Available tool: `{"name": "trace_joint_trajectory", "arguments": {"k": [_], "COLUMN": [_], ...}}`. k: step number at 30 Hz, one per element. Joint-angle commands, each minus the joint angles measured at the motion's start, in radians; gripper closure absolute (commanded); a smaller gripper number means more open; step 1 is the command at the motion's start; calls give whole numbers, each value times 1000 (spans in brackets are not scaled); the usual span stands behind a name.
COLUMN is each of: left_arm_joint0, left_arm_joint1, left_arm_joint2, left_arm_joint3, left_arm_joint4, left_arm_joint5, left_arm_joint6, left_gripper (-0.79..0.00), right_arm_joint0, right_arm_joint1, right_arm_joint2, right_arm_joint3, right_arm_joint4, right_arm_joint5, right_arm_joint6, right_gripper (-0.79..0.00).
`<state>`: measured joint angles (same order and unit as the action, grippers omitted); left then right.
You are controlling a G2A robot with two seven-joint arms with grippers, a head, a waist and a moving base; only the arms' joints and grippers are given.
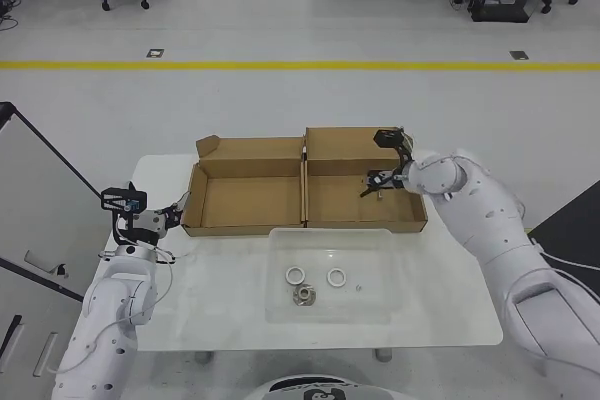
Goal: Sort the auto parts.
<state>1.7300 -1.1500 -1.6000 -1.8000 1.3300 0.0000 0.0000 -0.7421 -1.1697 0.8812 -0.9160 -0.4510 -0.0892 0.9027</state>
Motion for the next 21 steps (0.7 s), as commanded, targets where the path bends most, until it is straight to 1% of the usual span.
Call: {"name": "trace_joint_trajectory", "arguments": {"k": [1, 9, 16, 17, 18, 19, 20, 21], "left_arm_joint0": [0, 0, 0, 0, 0, 0, 0, 0], "left_arm_joint1": [0, 0, 0, 0, 0, 0, 0, 0], "left_arm_joint2": [0, 0, 0, 0, 0, 0, 0, 0], "left_arm_joint3": [0, 0, 0, 0, 0, 0, 0, 0], "left_arm_joint4": [0, 0, 0, 0, 0, 0, 0, 0], "left_arm_joint5": [0, 0, 0, 0, 0, 0, 0, 0], "left_arm_joint6": [0, 0, 0, 0, 0, 0, 0, 0], "left_gripper": [-785, -785, -785, -785, -785, -785, -785, -785], "right_arm_joint0": [2, 23, 38, 40, 42, 43, 45, 47], "right_arm_joint1": [-9, -33, -49, -50, -52, -53, -55, -56], "right_arm_joint2": [-15, -49, -66, -67, -68, -69, -71, -72], "right_arm_joint3": [29, 118, 167, 172, 176, 179, 183, 187], "right_arm_joint4": [8, 15, 17, 15, 15, 14, 11, 10], "right_arm_joint5": [3, 16, 7, 6, 4, 3, 1, -1], "right_arm_joint6": [8, 27, 36, 36, 35, 34, 34, 34], "right_gripper": [0, 0, 0, -49, -126, -148, -206, -237]}}
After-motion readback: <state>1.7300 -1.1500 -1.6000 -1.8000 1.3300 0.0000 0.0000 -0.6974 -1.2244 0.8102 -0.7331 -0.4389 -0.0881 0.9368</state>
